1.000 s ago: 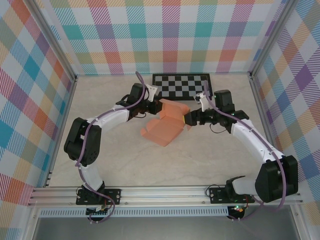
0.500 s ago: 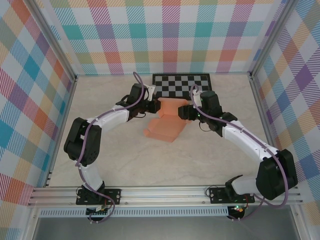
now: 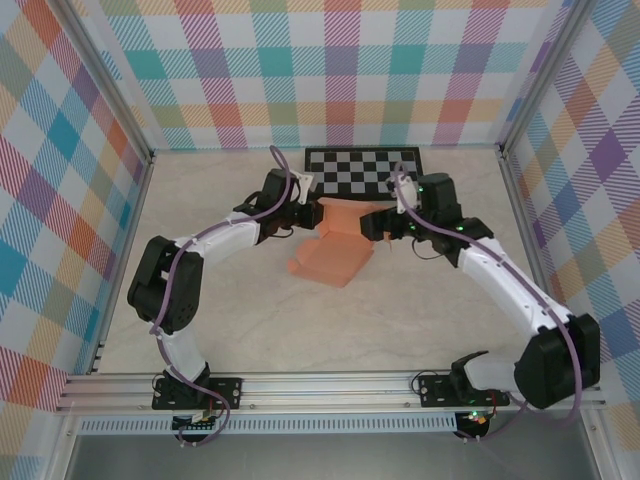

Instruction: Fold the paper box

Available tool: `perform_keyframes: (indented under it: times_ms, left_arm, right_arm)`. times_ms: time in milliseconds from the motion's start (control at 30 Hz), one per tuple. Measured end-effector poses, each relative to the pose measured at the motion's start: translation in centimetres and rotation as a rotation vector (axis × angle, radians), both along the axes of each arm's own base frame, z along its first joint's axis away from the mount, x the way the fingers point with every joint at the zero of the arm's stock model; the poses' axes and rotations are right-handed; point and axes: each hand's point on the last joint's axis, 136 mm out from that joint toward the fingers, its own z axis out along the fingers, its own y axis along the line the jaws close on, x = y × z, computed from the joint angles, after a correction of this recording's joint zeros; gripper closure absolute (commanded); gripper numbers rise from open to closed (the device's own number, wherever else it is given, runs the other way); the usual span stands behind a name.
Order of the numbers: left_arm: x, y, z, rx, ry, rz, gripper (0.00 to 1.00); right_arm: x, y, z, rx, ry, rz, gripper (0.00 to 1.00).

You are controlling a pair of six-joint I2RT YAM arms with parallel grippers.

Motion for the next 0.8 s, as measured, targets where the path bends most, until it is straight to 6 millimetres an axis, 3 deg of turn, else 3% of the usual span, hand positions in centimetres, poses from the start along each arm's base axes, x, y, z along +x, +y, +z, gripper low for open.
perform_keyframes:
  times_ms: [100, 200, 400, 533, 633, 800]
  left_arm:
    - [0.5, 0.5, 0.5, 0.001, -0.013, 0.039, 0.89]
    - [0.8, 0.8, 0.8, -0.003, -0.020, 0.074, 0.89]
    - [1.3, 1.5, 0.8, 0.004, -0.020, 0.126, 0.89]
    - [1.5, 1.8, 0.8, 0.013, -0.023, 0.146, 0.89]
    - [1.6, 2.0, 0.8, 0.014, -0.022, 0.161, 0.89]
    - [1.7, 2.2, 0.7, 0.014, -0.019, 0.182, 0.89]
  right_arm:
    - [-0.8, -1.4, 2.0, 0.060, 0.014, -0.080, 0.13]
    - [-1.6, -2.3, 2.1, 0.112, 0.076, -0.174, 0.19]
    - [-2.7, -5.0, -2.5, 0.231, 0.344, -0.386, 0.22]
    - [-3.5, -4.2, -4.8, 0.261, 0.464, -0.387, 0.18]
    - [-3.5, -3.6, -5.4, 0.266, 0.493, -0.366, 0.17]
    - [-3.3, -2.2, -6.7, 0.263, 0.537, -0.332, 0.28]
